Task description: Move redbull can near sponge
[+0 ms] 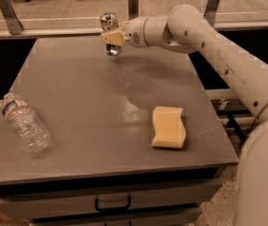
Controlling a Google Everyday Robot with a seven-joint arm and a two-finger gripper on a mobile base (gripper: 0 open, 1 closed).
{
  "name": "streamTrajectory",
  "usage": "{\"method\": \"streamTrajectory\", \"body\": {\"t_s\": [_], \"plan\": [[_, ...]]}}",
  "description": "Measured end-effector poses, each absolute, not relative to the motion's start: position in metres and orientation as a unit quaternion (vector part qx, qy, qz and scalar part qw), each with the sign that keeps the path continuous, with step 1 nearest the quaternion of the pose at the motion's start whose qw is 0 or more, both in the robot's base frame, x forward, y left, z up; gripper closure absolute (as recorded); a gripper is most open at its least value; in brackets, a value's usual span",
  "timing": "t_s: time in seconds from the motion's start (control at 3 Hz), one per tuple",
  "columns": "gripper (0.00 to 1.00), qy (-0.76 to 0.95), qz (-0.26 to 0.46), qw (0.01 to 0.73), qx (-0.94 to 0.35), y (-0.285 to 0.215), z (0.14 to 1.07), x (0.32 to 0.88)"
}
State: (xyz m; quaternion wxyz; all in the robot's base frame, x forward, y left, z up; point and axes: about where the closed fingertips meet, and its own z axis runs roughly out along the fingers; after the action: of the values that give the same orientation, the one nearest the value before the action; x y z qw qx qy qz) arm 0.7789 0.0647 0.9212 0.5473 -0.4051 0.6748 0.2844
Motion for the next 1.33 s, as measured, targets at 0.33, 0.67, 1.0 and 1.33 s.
{"method": "streamTrajectory", "body": {"t_s": [0.33,0.67,1.0,1.33], "plan": [[1.00,0.686,0.269,0.565,-0.371,0.018,0.941,0.749],[1.00,0.690,0.280,0.568,-0.350,-0.017,0.943,0.715],[1.00,0.692,0.302,0.556,-0.346,-0.043,0.939,0.679],[1.00,0.699,0.310,0.546,-0.343,-0.062,0.937,0.648]]}}
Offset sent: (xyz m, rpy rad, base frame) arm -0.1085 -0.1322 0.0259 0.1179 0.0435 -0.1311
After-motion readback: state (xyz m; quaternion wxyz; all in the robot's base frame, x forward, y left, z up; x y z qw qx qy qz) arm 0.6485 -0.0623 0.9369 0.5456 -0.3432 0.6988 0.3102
